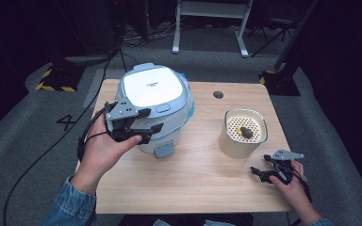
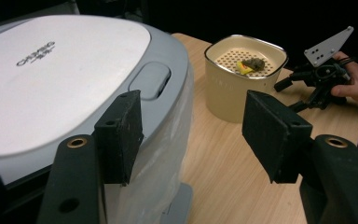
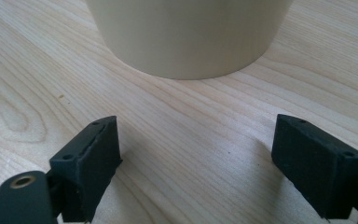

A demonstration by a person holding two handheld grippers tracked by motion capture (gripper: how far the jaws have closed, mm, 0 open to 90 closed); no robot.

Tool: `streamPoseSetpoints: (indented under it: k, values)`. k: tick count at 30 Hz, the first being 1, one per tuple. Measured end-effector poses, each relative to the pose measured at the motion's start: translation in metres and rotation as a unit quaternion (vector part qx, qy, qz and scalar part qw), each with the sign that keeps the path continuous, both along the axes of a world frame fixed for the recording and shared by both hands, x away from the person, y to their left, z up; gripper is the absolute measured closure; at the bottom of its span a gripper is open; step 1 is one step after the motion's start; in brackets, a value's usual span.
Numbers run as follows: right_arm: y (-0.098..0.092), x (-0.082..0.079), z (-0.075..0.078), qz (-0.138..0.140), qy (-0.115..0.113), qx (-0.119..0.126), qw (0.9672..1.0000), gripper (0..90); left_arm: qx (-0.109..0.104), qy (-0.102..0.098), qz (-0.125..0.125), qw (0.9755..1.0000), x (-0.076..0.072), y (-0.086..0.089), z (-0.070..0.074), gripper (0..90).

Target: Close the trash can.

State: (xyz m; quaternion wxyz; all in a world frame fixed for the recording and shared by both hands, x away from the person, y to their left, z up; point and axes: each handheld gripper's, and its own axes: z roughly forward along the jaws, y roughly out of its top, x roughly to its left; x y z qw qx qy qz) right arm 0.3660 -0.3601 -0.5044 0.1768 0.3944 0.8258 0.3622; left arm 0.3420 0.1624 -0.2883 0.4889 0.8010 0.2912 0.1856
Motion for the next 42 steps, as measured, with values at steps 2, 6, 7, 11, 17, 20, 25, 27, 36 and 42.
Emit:
streamPoseSetpoints:
  k: [2,6,7,11,17,20,25,27,36,42]
  values:
    - [0.000,0.000,0.000,0.000,0.000,0.000,1.0000,15.6,0.000,0.000,0.003,1.0000,-0.005,0.002,-0.004,38.2]
    - [0.000,0.000,0.000,0.000,0.000,0.000,1.0000,15.6,0.003,0.002,0.007,1.0000,-0.013,0.007,-0.014,37.7]
    - [0.000,0.000,0.000,0.000,0.000,0.000,1.0000,15.6,0.004,0.002,0.007,1.0000,-0.014,0.007,-0.016,37.2]
    - [0.000,0.000,0.000,0.000,0.000,0.000,1.0000,15.6,0.002,0.012,0.015,0.9998,-0.019,0.012,-0.026,36.7]
    - [0.000,0.000,0.000,0.000,0.000,0.000,1.0000,15.6,-0.008,0.023,0.014,0.9996,-0.021,0.018,-0.048,36.9]
    - [0.000,0.000,0.000,0.000,0.000,0.000,1.0000,15.6,-0.007,0.023,0.010,0.9997,-0.022,0.021,-0.058,36.8]
    - [0.000,0.000,0.000,0.000,0.000,0.000,1.0000,15.6,-0.012,0.025,0.008,0.9996,-0.024,0.025,-0.076,35.5]
    - [0.000,0.000,0.000,0.000,0.000,0.000,1.0000,15.6,-0.011,0.029,0.010,0.9995,-0.024,0.025,-0.082,34.8]
    - [0.000,0.000,0.000,0.000,0.000,0.000,1.0000,15.6,-0.020,0.050,0.022,0.9983,-0.025,0.030,-0.115,33.5]
    - [0.000,0.000,0.000,0.000,0.000,0.000,1.0000,15.6,-0.007,0.072,0.027,0.9970,-0.027,0.032,-0.134,33.4]
